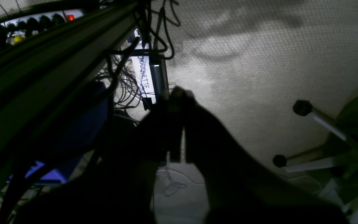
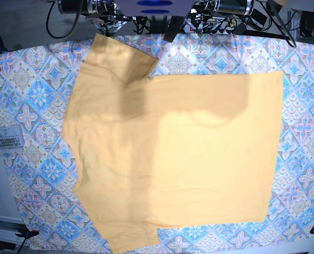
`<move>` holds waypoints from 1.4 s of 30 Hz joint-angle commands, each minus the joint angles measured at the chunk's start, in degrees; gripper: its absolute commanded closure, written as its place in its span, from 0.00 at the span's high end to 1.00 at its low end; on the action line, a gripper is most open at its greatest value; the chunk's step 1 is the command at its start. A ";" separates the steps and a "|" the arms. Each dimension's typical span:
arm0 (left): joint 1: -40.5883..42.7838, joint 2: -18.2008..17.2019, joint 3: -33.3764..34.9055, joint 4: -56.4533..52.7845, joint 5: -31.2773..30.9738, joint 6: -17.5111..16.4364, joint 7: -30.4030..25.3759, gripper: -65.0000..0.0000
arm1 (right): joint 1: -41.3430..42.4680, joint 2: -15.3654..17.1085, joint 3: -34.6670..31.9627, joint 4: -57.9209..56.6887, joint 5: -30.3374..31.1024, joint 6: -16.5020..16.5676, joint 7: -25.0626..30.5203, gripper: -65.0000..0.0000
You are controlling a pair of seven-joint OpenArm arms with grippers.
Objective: Fold the T-shirt properly
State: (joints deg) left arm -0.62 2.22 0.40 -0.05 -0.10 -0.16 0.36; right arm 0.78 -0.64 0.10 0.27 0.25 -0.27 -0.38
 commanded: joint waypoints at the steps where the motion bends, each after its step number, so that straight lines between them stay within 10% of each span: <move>1: 0.05 0.20 -0.10 0.05 -0.21 0.21 -0.40 0.00 | 0.06 -0.01 -0.05 0.03 -0.03 0.05 0.43 0.00; 42: 10.34 -3.84 0.08 0.19 -0.12 0.30 -0.67 0.00 | -11.28 0.25 -0.14 0.03 -0.03 0.05 3.68 0.00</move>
State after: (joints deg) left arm 8.82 -1.32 0.43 0.36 -0.12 -0.16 -0.78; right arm -9.23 -0.62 0.03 0.71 0.27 -0.25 3.90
